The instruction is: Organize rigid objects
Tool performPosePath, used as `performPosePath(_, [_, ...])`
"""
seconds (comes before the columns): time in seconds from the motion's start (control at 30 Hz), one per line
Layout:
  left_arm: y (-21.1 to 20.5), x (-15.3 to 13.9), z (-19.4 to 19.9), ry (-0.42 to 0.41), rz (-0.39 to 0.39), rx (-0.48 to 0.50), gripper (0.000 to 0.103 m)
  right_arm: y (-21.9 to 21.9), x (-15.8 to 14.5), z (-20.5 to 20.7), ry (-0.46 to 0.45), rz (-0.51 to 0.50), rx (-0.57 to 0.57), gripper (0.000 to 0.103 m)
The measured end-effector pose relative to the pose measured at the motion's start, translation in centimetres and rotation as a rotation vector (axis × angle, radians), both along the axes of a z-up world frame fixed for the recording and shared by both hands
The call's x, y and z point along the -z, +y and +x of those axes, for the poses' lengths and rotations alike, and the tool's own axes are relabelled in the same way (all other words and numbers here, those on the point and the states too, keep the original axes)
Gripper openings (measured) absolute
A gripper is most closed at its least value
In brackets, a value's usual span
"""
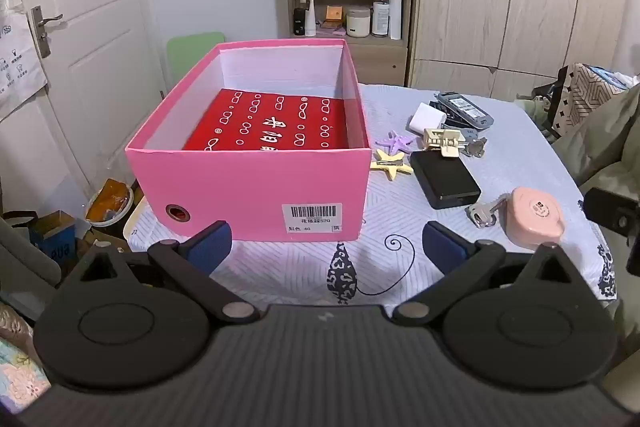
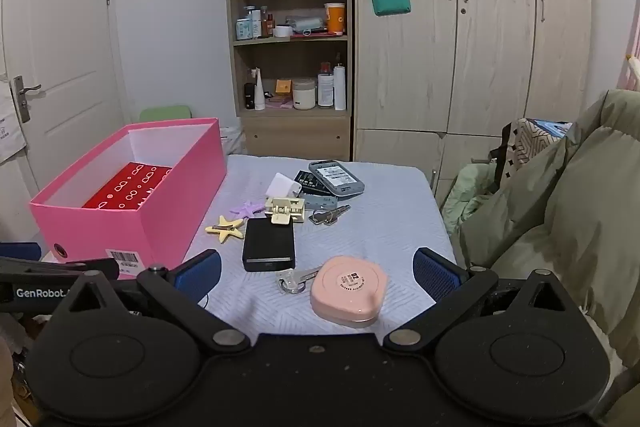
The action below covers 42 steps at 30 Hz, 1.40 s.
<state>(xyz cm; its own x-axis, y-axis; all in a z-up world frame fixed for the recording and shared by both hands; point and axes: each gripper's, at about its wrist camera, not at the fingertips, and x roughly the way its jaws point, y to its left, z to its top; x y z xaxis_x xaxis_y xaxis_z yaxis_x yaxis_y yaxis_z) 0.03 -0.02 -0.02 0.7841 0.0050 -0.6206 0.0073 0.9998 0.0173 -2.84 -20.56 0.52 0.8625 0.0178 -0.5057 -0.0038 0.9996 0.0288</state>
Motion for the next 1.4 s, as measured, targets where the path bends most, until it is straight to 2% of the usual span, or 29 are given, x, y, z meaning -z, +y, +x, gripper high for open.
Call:
performPosePath(0.27, [0.1, 0.1, -0.1, -0.001, 0.021, 0.004, 0.103, -0.2, 0.4, 0.3, 0.046, 0.010, 0.029, 0.103])
performPosePath(0.37, [-0.1, 0.0, -0.5, -0.014, 0.043, 0.012, 0.103, 0.4, 0.5, 0.5, 0.044, -0.017, 0.043, 0.103])
performPosePath(0.5, [0.0, 0.0, -0.5, -0.024, 0.025, 0.009, 0.103, 0.9, 0.7, 0.6, 0.056, -0.025, 0.039, 0.103])
performPosePath(0.6, [0.0, -0.1, -0.8, -0.043, 0.045, -0.002, 0.103, 1.1, 0.7, 0.5, 0.061, -0.032, 0.028, 0.103])
performPosePath(0.83, [0.4, 0.1, -0.3, -0.018, 0.026, -0.015, 0.103, 1.1, 0.8, 0.7, 0.066, -0.026, 0.029, 0.103])
performPosePath(1.4, [1.0, 0.6, 0.3, -0.034, 0.017, -0.052, 0.103, 1.1, 0.9, 0.9, 0.070, -0.036, 0.042, 0.103])
